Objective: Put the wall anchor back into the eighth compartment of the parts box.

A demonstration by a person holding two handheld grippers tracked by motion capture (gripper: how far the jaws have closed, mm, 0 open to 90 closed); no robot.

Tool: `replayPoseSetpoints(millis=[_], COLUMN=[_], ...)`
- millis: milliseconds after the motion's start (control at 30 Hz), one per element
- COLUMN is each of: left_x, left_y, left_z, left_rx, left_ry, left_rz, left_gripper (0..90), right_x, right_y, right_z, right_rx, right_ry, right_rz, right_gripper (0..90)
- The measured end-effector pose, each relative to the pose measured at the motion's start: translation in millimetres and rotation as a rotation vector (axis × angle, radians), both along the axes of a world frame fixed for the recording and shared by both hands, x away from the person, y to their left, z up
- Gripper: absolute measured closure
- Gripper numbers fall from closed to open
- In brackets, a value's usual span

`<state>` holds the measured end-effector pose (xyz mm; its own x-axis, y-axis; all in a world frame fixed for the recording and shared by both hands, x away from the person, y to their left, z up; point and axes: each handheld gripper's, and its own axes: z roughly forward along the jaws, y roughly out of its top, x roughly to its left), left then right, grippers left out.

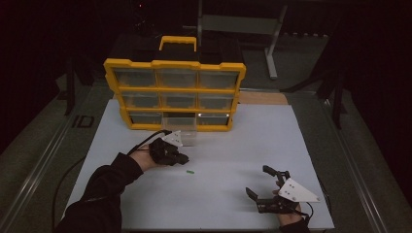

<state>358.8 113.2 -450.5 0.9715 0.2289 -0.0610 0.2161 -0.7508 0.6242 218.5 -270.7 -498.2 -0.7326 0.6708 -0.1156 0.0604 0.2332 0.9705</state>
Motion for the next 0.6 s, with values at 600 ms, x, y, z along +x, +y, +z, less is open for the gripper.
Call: replayPoseSetpoints(millis=[600], left_x=[12.0], left_y=[18.3], left_z=[65.9], left_rx=[-0.057], left_ry=[-0.077], left_rz=[-0.001], left_gripper=[83.8], right_x=[0.2], right_y=[-0.2], right_z=[-0.5], right_rx=[0.007], right_ry=[0.009], right_rz=[0.002], right_gripper=[8.3])
